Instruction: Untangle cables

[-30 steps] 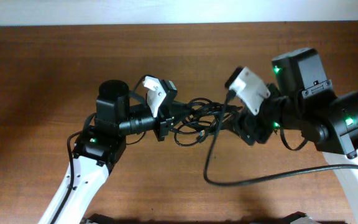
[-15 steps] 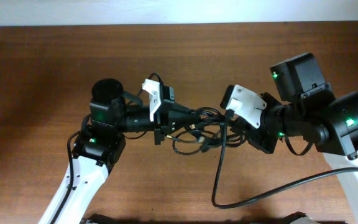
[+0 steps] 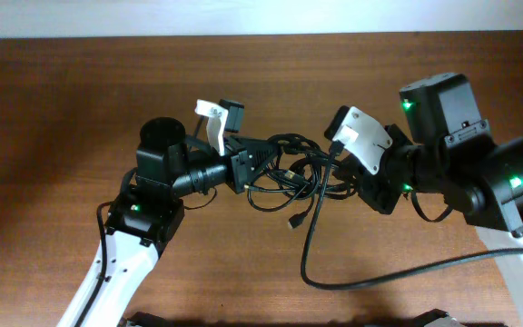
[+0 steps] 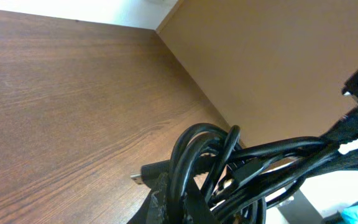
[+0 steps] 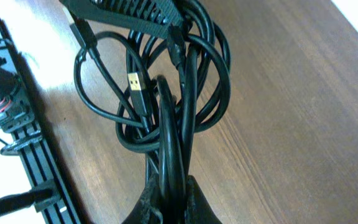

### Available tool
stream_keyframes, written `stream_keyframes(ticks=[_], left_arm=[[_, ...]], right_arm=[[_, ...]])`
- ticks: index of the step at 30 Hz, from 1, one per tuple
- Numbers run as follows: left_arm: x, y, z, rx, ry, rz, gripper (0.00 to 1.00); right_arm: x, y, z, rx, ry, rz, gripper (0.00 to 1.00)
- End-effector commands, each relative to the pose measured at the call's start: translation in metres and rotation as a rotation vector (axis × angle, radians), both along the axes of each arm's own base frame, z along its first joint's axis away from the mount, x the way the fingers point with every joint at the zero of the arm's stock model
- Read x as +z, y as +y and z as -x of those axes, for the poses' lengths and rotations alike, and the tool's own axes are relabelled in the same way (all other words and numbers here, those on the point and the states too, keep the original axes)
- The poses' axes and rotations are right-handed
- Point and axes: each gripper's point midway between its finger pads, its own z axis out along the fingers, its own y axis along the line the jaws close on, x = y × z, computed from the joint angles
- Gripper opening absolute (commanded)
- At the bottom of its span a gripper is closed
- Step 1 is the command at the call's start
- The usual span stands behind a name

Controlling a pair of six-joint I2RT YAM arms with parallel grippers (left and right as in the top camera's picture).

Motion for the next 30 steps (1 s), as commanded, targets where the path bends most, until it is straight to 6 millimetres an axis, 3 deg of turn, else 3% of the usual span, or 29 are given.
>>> stream_keyframes(ticks=[1,9,13,17,20,25,30], left_arm=[[-0.011,0.017,-0.017,0.152,0.067,-0.035,0.00],[-0.041,0.034,-0.022,0.270,0.176,-0.119,0.00],[-0.049,0.034,-0.015,0.256,0.220,-0.134,0.00],[-0.037,0.012,0.010,0.041,0.163,-0.092,0.00],[-0.018,-0.003,0.033,-0.167,0.017,-0.054,0.00],[0.011,-0.015,0.067,-0.430,-0.215,0.034,0.00],[0.014,-0.016,0.069,-0.456,-0.276,0.034,0.00]], right_arm=[[0.037,-0.002,0.010,-0.050,-0.087,-0.106,0.04],[0.068,0.002,0.007,-0.125,-0.148,-0.234,0.04],[0.087,0.003,0.003,-0.172,-0.179,-0.312,0.04],[0.101,0.006,-0.005,-0.228,-0.181,-0.386,0.04],[0.103,-0.007,-0.021,-0.389,-0.178,-0.404,0.04],[0.102,-0.013,-0.025,-0.439,-0.180,-0.395,0.04],[0.082,-0.064,-0.040,-0.752,-0.202,-0.262,0.04]])
